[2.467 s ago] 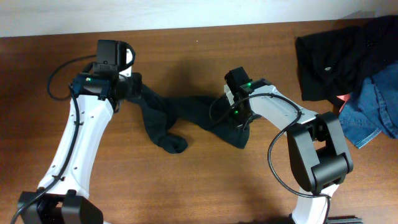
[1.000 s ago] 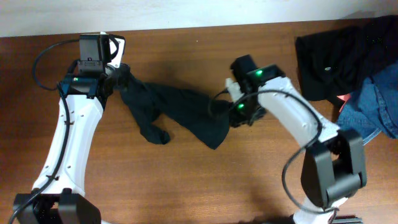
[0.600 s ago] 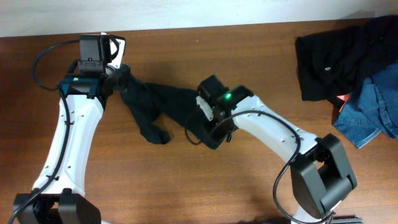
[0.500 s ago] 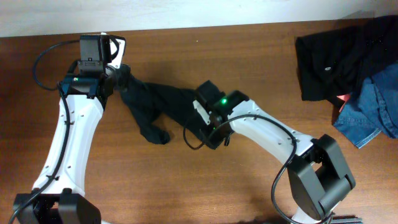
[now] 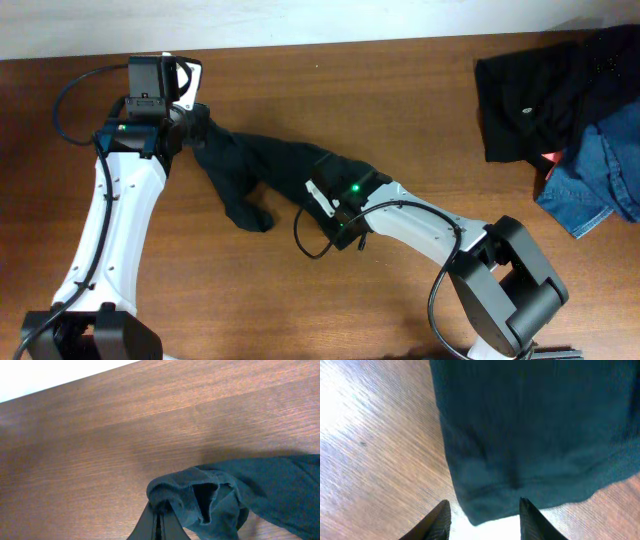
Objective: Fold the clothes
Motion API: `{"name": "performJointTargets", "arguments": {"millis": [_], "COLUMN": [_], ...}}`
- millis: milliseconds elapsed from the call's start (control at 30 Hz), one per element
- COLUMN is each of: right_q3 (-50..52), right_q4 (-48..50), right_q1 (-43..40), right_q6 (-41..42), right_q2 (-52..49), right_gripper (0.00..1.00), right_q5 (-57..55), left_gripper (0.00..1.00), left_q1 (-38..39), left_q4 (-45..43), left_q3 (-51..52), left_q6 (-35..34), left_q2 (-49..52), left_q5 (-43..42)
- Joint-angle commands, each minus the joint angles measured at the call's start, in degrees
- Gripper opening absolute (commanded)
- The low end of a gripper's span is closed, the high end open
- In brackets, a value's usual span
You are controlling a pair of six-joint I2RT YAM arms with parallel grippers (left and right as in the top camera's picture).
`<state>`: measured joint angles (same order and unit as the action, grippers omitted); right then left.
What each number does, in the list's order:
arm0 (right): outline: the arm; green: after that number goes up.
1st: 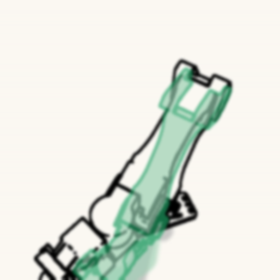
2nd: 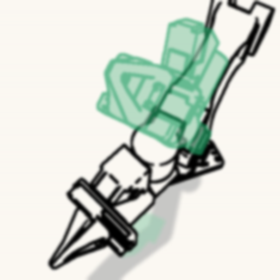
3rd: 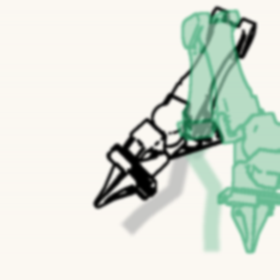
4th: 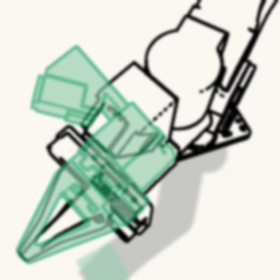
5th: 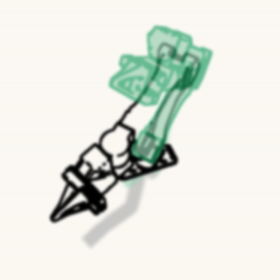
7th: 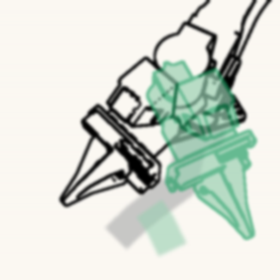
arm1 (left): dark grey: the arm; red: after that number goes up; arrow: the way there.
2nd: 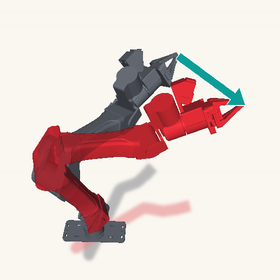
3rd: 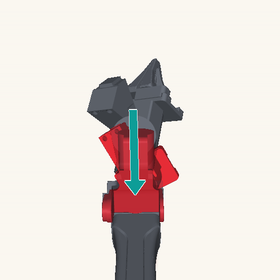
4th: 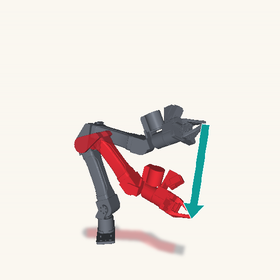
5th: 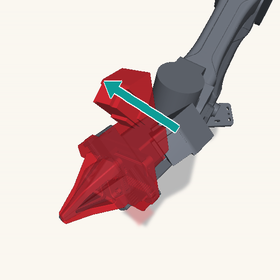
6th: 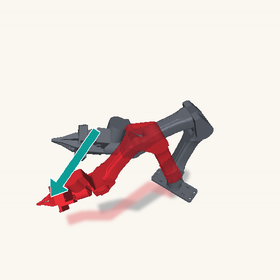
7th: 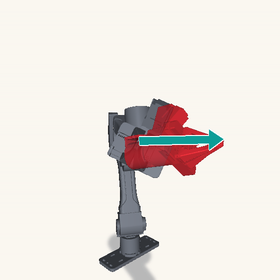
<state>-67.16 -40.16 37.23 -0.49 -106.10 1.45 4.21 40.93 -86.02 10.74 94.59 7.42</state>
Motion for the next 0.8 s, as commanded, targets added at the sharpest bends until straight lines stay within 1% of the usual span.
{"name": "performJointTargets", "arguments": {"millis": [0, 267, 333, 600, 700, 767], "right_q3": [0.42, 0.48, 0.48, 0.48, 0.61, 0.63], "right_q4": [1.03, 1.66, 1.90, 1.88, 1.88, 1.92], "right_q1": [0.33, 0.31, 0.33, 0.31, 0.31, 0.31], "right_q6": [-0.39, -0.79, -0.81, -2.32, -3.76, -3.76], "right_q2": [0.17, -2.32, -3.02, -3.04, -3.21, -3.50], "right_gripper": [0.38, 0.38, 0.38, 0.38, 0.43, 0.44], "right_q5": [1.09, 1.11, 1.14, 2.25, 3.48, 3.45], "left_gripper": [0.01, 0.02, 0.08, 0.09, 0.09, 0.09], "left_q1": [0.13, 0.13, 0.13, 0.13, 0.13, 0.13], "left_q4": [0.07, 0.26, 0.26, 0.92, 1.11, 1.11], "left_q3": [-1.29, -1.29, -1.29, -1.29, -1.29, -1.29], "left_q6": [0.46, 0.46, 0.46, 0.46, 0.46, 0.46], "left_q2": [-1.01, -1.01, -1.01, -1.01, -1.01, -1.01], "left_q5": [-0.81, -0.81, -0.81, -0.81, -0.81, -0.81]}}
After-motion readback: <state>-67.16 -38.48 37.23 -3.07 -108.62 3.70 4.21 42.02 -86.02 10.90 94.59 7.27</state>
